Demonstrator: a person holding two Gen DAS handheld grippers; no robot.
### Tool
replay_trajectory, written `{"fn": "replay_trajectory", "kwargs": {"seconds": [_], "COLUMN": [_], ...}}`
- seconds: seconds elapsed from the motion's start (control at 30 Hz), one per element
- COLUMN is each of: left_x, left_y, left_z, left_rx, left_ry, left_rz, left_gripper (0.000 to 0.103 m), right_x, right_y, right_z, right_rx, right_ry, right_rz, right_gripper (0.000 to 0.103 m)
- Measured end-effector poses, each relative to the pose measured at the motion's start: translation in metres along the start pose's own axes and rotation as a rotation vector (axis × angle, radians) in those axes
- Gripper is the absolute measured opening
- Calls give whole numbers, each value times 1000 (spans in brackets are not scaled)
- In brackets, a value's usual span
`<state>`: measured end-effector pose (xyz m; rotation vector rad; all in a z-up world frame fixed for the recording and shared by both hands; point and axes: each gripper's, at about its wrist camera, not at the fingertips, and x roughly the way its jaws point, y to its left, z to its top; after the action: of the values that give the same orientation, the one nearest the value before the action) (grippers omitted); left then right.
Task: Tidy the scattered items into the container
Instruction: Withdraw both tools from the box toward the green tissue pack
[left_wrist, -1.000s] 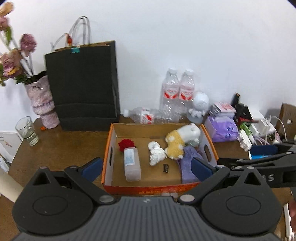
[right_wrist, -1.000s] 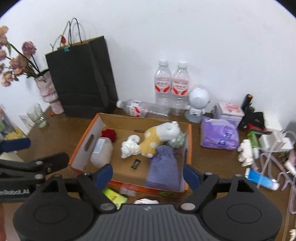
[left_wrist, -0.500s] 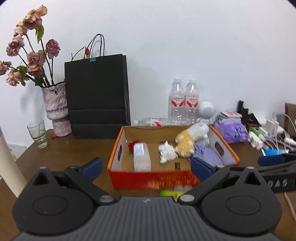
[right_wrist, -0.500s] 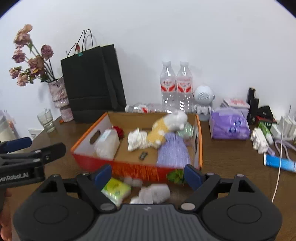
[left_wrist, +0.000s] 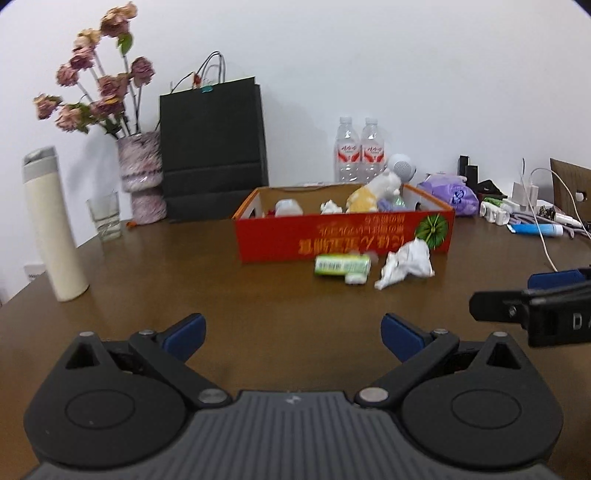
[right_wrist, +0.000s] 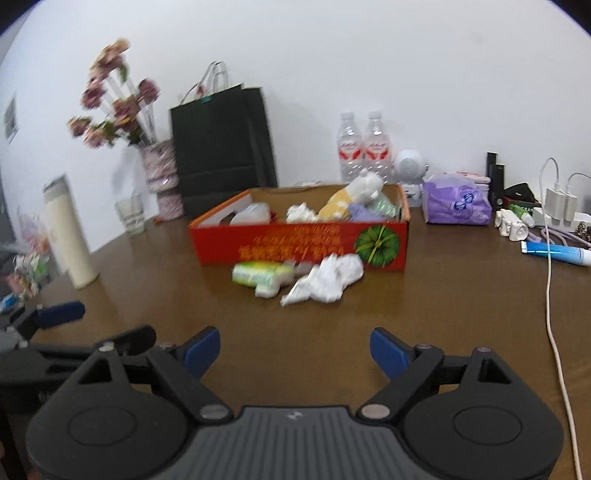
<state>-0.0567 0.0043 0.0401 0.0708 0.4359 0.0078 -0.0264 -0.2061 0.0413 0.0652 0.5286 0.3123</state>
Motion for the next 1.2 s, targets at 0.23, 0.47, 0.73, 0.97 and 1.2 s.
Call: {"fn": "replay_trajectory", "kwargs": {"seconds": [0.23, 0.47, 0.73, 0.97, 1.2], "left_x": [-2, 5, 12, 17, 47], "left_y": [-8, -12, -10, -11, -8], "left_z": [-16, -23, -23, -22, 10], "left_rx": [53, 62, 63, 67, 88], "left_ry": [43, 74, 94, 103, 97], "left_rz": [-29, -36, -32, -41, -96], "left_gripper": [103, 103, 103, 103, 103], "right_x": [-11, -4, 6, 9, 20], "right_y": [13, 7, 4, 3, -7], "right_z": [-32, -34, -36, -36, -14], "right_rx": [-67, -64, -48, -41, -16], "right_ry": [12, 53, 83, 100, 82], "right_rz": [0, -11, -15, -15, -2], "right_gripper": [89, 89, 89, 89, 89]}}
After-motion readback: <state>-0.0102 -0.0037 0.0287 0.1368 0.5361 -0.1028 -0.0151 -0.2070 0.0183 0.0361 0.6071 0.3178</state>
